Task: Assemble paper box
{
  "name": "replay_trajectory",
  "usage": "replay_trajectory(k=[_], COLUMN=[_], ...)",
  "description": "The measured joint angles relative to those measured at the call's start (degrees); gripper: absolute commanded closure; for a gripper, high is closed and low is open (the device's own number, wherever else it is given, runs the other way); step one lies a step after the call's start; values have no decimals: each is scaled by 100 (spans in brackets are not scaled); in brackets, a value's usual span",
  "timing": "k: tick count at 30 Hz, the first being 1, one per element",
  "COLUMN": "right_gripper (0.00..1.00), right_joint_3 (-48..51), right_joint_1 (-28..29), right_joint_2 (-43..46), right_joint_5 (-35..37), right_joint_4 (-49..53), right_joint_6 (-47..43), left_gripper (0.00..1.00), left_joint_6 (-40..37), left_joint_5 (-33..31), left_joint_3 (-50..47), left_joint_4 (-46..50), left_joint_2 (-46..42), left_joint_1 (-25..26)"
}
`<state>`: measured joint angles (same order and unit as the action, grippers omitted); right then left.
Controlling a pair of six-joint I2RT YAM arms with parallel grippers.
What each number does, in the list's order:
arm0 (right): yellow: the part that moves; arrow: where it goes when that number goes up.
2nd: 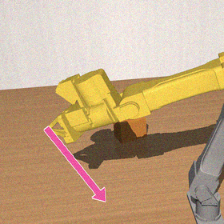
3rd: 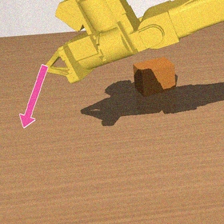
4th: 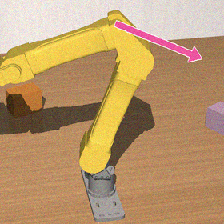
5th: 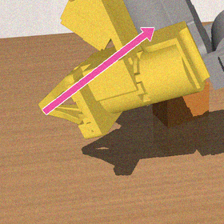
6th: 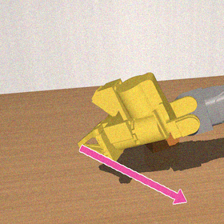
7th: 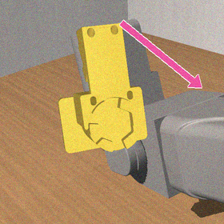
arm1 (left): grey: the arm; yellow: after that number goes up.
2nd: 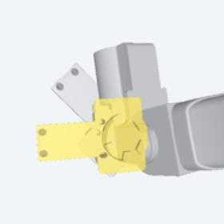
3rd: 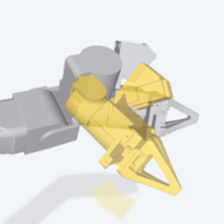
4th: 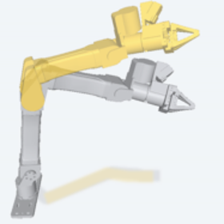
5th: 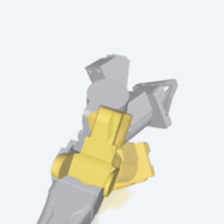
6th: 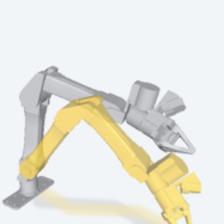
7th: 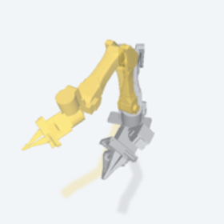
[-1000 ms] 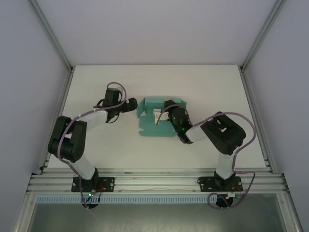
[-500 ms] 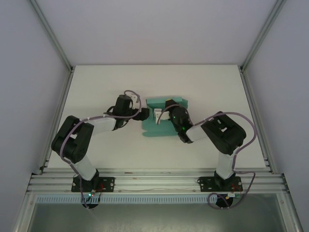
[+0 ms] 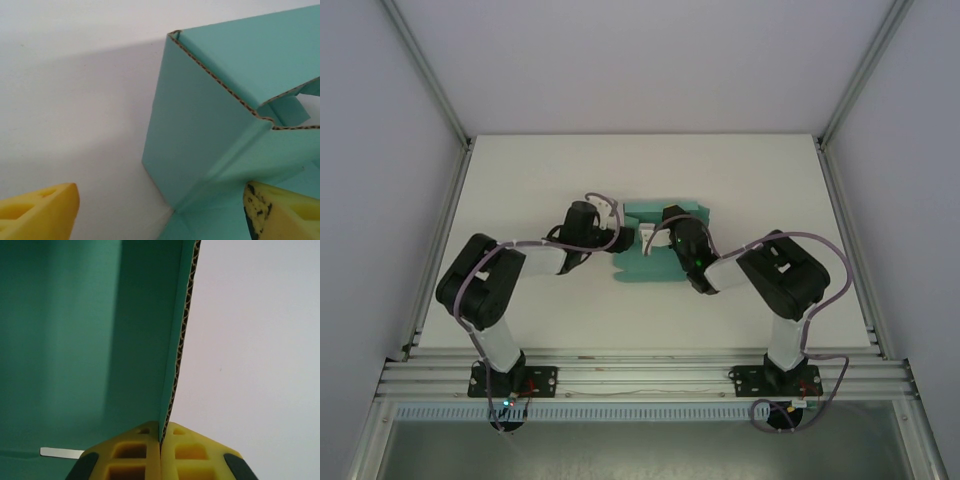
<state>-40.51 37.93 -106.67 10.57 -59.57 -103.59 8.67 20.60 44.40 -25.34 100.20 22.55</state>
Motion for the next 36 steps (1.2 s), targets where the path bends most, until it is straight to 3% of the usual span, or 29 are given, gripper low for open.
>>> replay_trajectory(k=[8, 14, 18, 23, 36], right_gripper=[100, 100, 100, 100, 100], right_joint_3=[-24, -105, -184, -238, -446], right_joint_1=[15, 20, 31, 52, 177], right_joint_2=[87, 212, 345, 356, 461], right_joint_5=[13, -4, -4, 17, 197], right_joint_4=[247, 627, 1040, 1228, 1762], right_joint_6=[66, 247, 413, 592, 1088], left_gripper=[38, 57, 81, 98, 100], left_joint_6=[17, 20, 15, -9, 726], left_joint_5=[-24, -424, -791, -1464, -3609], left_joint_3=[72, 409, 549, 787, 1207], left_joint_4=[-433, -481, -492, -417, -365], left_joint_2=[304, 542, 623, 793, 1235], left_joint_1=[74, 232, 326, 437, 1014])
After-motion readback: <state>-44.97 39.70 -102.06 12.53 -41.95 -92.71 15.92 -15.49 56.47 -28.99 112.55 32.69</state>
